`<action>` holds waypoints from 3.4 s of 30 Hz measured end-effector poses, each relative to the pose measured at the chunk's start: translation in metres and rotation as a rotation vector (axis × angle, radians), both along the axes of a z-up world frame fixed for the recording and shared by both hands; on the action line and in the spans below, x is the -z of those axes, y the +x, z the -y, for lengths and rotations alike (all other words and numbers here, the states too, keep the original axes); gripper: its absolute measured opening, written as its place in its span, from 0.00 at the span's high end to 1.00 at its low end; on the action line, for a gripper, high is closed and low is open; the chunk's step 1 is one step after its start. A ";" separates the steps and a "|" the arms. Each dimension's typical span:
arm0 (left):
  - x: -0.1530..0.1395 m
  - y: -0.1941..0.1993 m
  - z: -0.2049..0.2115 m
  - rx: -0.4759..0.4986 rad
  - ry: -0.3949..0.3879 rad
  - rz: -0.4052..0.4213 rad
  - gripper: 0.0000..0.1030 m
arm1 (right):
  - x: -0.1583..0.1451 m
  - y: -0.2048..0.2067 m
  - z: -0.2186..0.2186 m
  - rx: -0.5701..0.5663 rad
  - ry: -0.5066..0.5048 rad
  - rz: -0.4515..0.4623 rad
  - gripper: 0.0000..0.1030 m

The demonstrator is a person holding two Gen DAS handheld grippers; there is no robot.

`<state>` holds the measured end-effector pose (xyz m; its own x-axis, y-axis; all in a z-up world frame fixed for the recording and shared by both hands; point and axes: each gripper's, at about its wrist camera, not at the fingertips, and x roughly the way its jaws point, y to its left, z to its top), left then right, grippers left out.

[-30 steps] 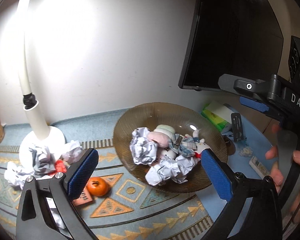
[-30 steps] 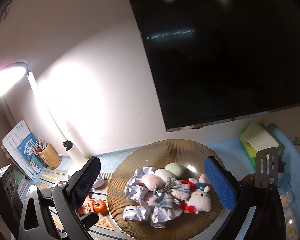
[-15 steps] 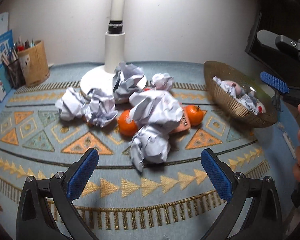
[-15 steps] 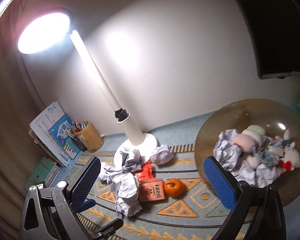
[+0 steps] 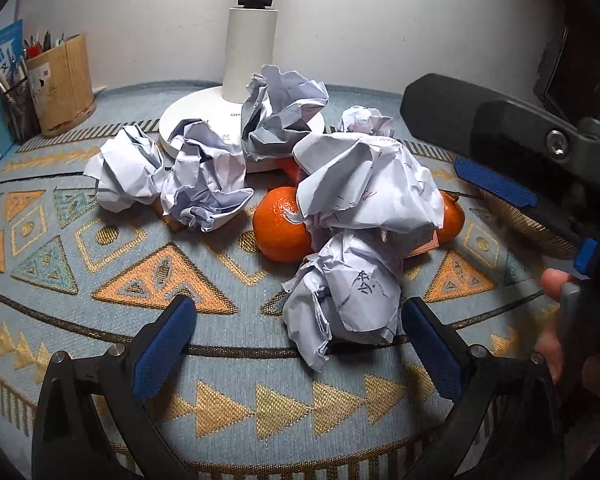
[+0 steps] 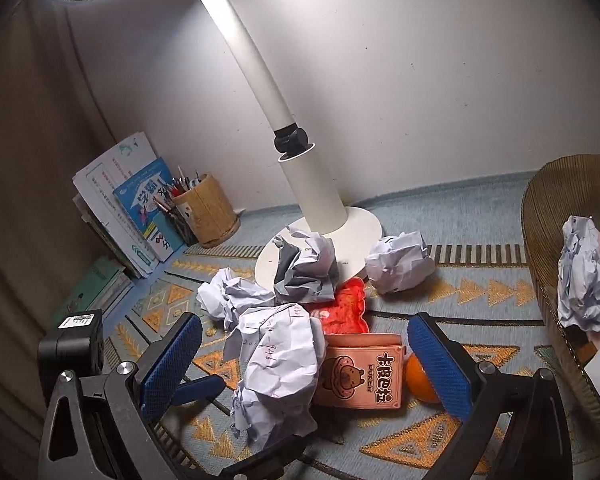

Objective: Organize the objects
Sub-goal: 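Return both tools to the pile and lower them toward paper balls, then grasp a paper ball with the right tool while the left grasps another, then hold both grasped paper balls above the rug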

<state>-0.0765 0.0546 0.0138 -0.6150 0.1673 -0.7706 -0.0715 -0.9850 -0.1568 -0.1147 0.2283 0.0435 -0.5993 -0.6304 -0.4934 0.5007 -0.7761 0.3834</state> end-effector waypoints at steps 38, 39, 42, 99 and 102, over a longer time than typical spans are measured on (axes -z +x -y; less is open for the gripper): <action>-0.001 0.005 0.012 0.005 0.112 -0.032 0.01 | 0.019 -0.003 0.018 -0.075 0.036 0.016 0.18; 0.000 0.005 0.011 0.007 0.106 -0.030 0.01 | 0.019 -0.004 0.017 -0.077 0.031 0.020 0.18; -0.001 0.005 0.004 0.017 0.082 -0.032 0.02 | 0.020 -0.004 0.017 -0.078 0.029 0.026 0.20; -0.014 0.022 0.006 -0.028 0.055 -0.128 0.51 | 0.020 -0.009 -0.029 0.023 -0.211 0.055 0.58; -0.011 0.020 0.008 -0.031 0.063 -0.115 0.51 | 0.022 -0.010 -0.029 0.020 -0.211 0.063 0.58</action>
